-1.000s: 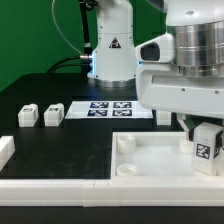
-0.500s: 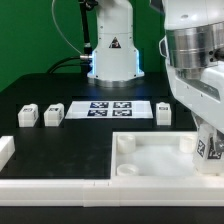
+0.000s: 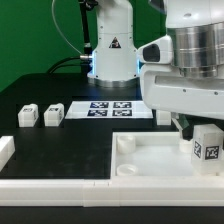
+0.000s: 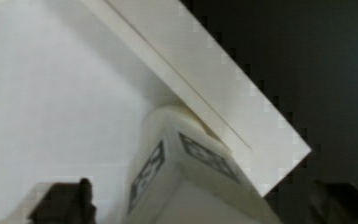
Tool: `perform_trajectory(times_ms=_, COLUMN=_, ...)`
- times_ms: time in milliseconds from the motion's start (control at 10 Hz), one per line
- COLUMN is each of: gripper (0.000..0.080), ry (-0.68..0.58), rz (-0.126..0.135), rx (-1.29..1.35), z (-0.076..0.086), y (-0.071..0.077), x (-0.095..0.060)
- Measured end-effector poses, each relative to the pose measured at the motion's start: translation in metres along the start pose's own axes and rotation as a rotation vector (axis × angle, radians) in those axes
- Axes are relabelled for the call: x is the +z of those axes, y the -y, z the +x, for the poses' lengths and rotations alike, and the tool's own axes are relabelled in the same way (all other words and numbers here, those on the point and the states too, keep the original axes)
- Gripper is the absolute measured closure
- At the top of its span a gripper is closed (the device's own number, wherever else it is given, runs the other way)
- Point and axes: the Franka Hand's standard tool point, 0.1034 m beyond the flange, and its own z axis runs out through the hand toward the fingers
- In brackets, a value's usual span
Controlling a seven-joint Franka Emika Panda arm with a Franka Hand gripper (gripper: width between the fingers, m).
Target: Assemble one leg
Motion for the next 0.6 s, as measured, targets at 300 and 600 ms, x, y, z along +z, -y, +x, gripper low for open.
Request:
perform_trajectory(times_ms=300, gripper=0.015, ry=-0.002, rz=-0.005, rx=-0.393, z=0.0017, y=-0.002, x=0.0005)
perform_trajectory(times_ms=600, gripper=0.015, ry=-0.026, rz=-0.061, rx=-0.758, z=0.0052, y=-0.0043, x=0.0)
